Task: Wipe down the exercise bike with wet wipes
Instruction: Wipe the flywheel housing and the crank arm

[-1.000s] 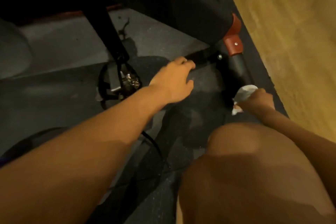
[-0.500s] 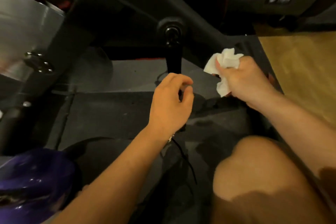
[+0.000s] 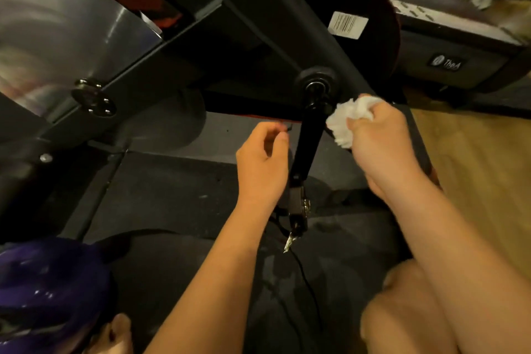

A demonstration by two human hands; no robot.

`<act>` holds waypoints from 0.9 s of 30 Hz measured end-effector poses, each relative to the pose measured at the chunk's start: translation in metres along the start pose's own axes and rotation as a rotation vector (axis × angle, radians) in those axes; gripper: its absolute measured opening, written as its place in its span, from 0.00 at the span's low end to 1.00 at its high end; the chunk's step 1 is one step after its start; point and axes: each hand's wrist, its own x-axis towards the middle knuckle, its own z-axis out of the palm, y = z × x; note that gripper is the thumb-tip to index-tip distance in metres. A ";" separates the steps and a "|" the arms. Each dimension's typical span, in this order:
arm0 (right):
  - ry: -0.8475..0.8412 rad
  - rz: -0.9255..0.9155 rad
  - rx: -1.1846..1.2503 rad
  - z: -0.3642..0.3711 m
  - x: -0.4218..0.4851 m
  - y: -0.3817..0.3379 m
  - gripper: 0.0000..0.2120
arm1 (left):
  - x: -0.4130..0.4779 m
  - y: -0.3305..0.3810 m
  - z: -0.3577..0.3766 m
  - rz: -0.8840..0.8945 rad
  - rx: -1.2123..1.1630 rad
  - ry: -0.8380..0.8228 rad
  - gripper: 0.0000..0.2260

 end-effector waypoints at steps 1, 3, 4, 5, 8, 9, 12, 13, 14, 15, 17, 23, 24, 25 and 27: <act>0.018 -0.021 -0.051 0.012 -0.002 0.001 0.06 | 0.003 0.008 0.004 0.058 -0.030 0.013 0.04; -0.001 0.045 -0.065 0.037 -0.004 0.006 0.09 | 0.008 0.018 0.012 0.126 -0.056 0.003 0.03; -0.044 0.131 0.007 0.047 -0.004 0.010 0.09 | 0.012 0.018 0.015 0.122 -0.063 -0.007 0.03; -0.084 0.231 0.101 0.056 -0.002 0.015 0.08 | 0.016 0.014 0.017 0.090 -0.071 -0.015 0.03; -0.171 0.441 0.179 0.068 0.004 0.039 0.10 | 0.025 -0.015 0.021 -0.057 0.041 -0.040 0.06; -0.196 0.469 0.121 0.070 0.005 0.044 0.10 | 0.024 -0.024 0.022 -0.104 0.093 -0.055 0.07; -0.041 0.406 0.022 0.071 0.018 0.040 0.06 | 0.023 -0.020 0.022 -0.055 0.000 -0.041 0.07; 0.043 0.318 0.065 0.070 0.025 0.031 0.05 | 0.028 -0.012 0.021 0.009 -0.067 0.004 0.07; 0.113 0.243 0.124 0.072 0.031 0.024 0.08 | 0.035 -0.005 0.020 0.045 -0.126 0.060 0.06; 0.177 0.186 0.194 0.075 0.034 0.018 0.10 | 0.044 0.000 0.020 0.040 -0.175 0.124 0.05; 0.274 0.103 0.170 0.089 0.032 0.029 0.10 | 0.053 0.001 0.021 -0.054 -0.274 0.208 0.05; 0.114 0.142 0.049 0.092 0.023 0.067 0.12 | 0.032 -0.021 0.021 -0.196 -0.198 -0.031 0.08; 0.176 0.123 0.063 0.089 0.026 0.058 0.16 | 0.037 -0.015 0.017 -0.147 -0.225 -0.051 0.08; 0.236 0.082 0.121 0.086 0.029 0.045 0.19 | 0.044 -0.008 0.013 -0.079 -0.246 -0.054 0.08; 0.303 0.012 0.261 0.088 0.035 0.034 0.20 | 0.056 0.003 0.004 0.030 -0.268 0.002 0.08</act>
